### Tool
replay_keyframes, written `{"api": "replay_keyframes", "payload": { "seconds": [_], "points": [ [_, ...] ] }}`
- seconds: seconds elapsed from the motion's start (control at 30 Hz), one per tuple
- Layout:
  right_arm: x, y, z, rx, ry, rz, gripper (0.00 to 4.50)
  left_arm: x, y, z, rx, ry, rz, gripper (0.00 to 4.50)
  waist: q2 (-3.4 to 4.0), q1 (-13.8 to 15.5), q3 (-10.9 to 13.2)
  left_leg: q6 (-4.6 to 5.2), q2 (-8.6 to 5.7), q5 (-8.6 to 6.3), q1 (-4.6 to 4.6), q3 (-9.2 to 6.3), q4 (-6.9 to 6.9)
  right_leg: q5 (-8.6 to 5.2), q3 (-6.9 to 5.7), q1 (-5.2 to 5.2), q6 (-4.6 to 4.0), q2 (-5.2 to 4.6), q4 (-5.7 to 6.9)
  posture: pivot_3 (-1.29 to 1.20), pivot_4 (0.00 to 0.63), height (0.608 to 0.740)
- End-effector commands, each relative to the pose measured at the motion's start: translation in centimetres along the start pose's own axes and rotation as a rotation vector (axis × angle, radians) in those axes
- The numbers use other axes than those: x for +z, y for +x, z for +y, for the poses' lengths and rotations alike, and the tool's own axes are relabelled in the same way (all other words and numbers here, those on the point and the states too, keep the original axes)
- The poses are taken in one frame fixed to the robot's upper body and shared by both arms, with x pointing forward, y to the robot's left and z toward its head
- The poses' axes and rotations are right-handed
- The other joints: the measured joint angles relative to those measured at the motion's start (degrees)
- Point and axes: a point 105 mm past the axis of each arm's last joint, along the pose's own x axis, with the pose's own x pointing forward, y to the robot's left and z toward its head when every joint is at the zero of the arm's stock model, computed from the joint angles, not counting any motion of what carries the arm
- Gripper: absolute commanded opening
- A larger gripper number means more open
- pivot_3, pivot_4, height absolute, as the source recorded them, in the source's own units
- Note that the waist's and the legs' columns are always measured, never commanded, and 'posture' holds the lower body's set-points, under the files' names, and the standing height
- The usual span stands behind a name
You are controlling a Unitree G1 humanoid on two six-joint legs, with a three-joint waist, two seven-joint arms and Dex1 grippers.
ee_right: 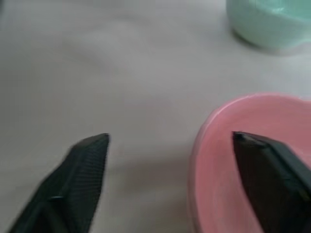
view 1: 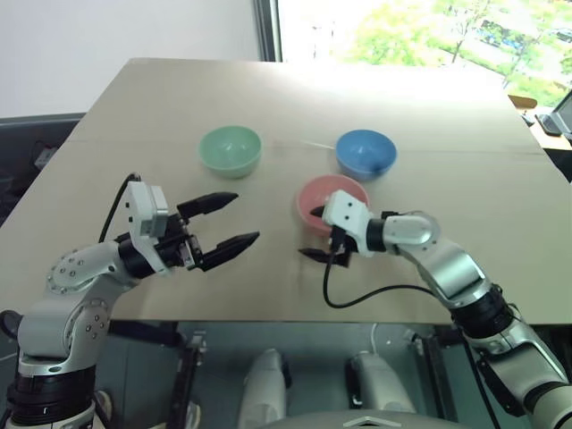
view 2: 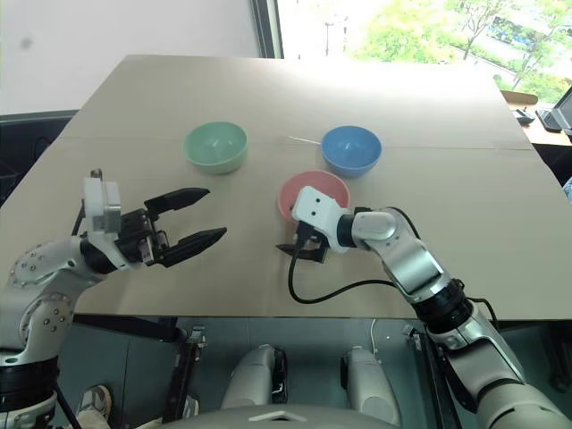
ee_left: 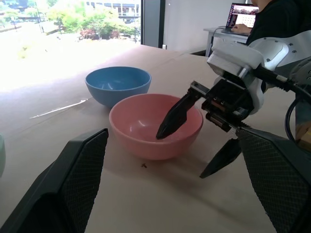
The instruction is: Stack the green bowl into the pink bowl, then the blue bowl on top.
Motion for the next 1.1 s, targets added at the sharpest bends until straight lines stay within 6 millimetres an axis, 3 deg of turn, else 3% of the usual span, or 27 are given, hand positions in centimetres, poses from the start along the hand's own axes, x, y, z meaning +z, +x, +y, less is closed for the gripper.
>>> {"api": "replay_keyframes", "payload": {
  "seconds": [0.03,0.1,0.23,0.3,0.37,0.4,0.5,0.73,0.93,1.1],
  "points": [
    [4.1,-3.1,-2.3,-0.067,-0.059,-0.130,4.46,1.3,0.1,-0.6,-0.015,0.021,-0.046,4.50,0.00,0.0,0.0,0.00,0.00,0.00,0.00,0.00,0.00,0.00,0.00,0.00,0.00,0.00,0.00,0.00,0.150,0.740],
    [4.2,-4.8,-4.8,-0.148,-0.083,-0.121,4.46,1.5,0.2,-1.0,-0.043,0.003,-0.070,4.50,0.00,0.0,0.0,0.00,0.00,0.00,0.01,0.00,0.01,0.00,0.00,0.02,0.00,0.00,-0.01,0.00,0.150,0.740],
    [1.6,-7.0,-9.5,-0.300,-0.190,0.013,4.46,1.5,0.3,-0.7,-0.023,-0.004,-0.079,4.50,0.00,-0.1,0.0,0.01,-0.01,-0.01,0.04,0.00,0.01,0.00,-0.01,0.04,-0.01,-0.01,-0.03,0.00,0.150,0.740],
    [1.2,-7.4,-10.7,-0.333,-0.187,0.018,4.46,1.1,0.4,0.7,0.083,0.027,-0.052,4.50,0.00,-0.1,0.0,0.01,-0.01,-0.01,0.05,0.01,0.00,-0.01,0.00,0.03,-0.02,0.00,-0.03,0.00,0.150,0.740],
    [1.8,-7.4,-11.3,-0.350,-0.162,-0.031,4.46,0.9,0.4,3.5,0.282,0.044,-0.024,4.50,0.03,-0.2,0.0,0.01,-0.01,0.00,0.04,0.01,-0.03,-0.01,0.03,0.01,-0.02,0.01,-0.03,0.00,0.150,0.740],
    [2.2,-7.4,-11.2,-0.343,-0.152,-0.064,4.46,0.8,0.3,4.6,0.368,0.061,0.001,4.50,0.03,-0.2,0.0,0.01,-0.01,0.00,0.03,0.02,-0.04,-0.01,0.05,0.00,-0.02,0.02,-0.02,0.00,0.150,0.740],
    [4.7,-6.8,-8.9,-0.230,-0.122,-0.253,4.46,0.6,0.2,8.1,0.667,0.331,0.218,4.50,0.04,-0.2,0.0,0.01,0.00,0.00,0.03,-0.02,-0.04,0.00,0.06,0.01,-0.01,0.07,0.00,0.00,0.150,0.740],
    [6.8,-5.9,-6.1,-0.135,-0.083,-0.397,4.46,0.0,3.9,8.8,0.539,0.427,0.397,4.50,0.02,0.6,0.0,-0.17,-0.01,0.10,-0.04,0.08,-0.05,0.00,0.06,-0.02,0.00,0.02,-0.07,0.00,0.150,0.740],
    [7.1,-5.9,-5.3,-0.124,-0.073,-0.412,4.46,-0.8,5.8,10.9,0.473,0.569,0.587,4.50,0.03,0.6,0.0,-0.07,-0.01,0.05,0.00,0.06,-0.04,0.00,0.03,-0.03,-0.01,0.05,0.00,0.00,0.150,0.740],
    [6.9,-6.3,-5.1,-0.145,-0.063,-0.405,4.46,-2.9,6.5,12.5,0.435,0.608,0.743,4.50,0.03,0.5,0.0,-0.09,-0.01,0.06,-0.04,0.07,-0.04,0.00,0.04,-0.06,-0.01,0.05,-0.03,0.00,0.150,0.740]
  ]
}}
